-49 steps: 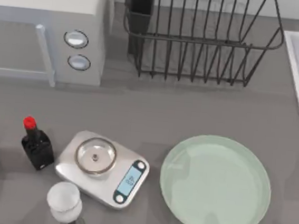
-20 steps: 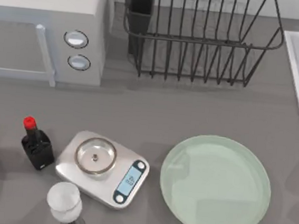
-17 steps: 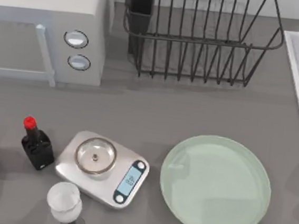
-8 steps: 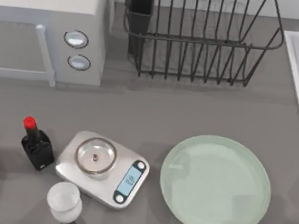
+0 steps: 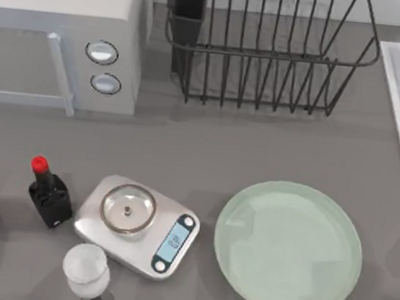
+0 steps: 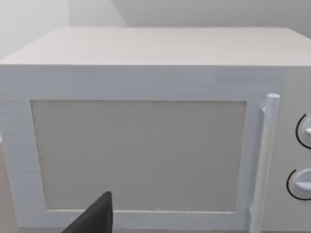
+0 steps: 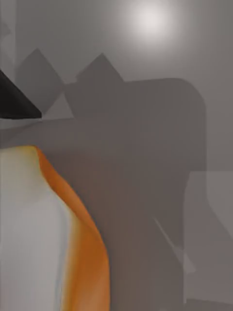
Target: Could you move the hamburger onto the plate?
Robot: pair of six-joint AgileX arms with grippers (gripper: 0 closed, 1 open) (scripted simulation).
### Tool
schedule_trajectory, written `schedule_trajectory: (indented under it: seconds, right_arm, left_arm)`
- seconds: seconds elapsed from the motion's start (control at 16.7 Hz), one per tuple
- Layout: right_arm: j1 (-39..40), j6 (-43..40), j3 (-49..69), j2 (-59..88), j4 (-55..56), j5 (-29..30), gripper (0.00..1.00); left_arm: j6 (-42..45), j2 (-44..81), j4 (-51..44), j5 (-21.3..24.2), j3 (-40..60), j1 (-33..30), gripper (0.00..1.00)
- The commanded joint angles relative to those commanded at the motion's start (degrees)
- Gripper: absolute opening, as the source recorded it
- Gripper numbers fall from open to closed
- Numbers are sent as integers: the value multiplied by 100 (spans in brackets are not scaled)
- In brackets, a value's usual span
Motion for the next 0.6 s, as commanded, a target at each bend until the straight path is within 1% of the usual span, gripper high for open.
schedule_trajectory:
  seconds: [0.54,0.6]
  right_arm:
    - [0,0,0,0,0,0,2]
    - [0,0,0,0,0,0,0]
  left_arm:
    - [0,0,0,0,0,0,100]
    - [0,0,0,0,0,0,100]
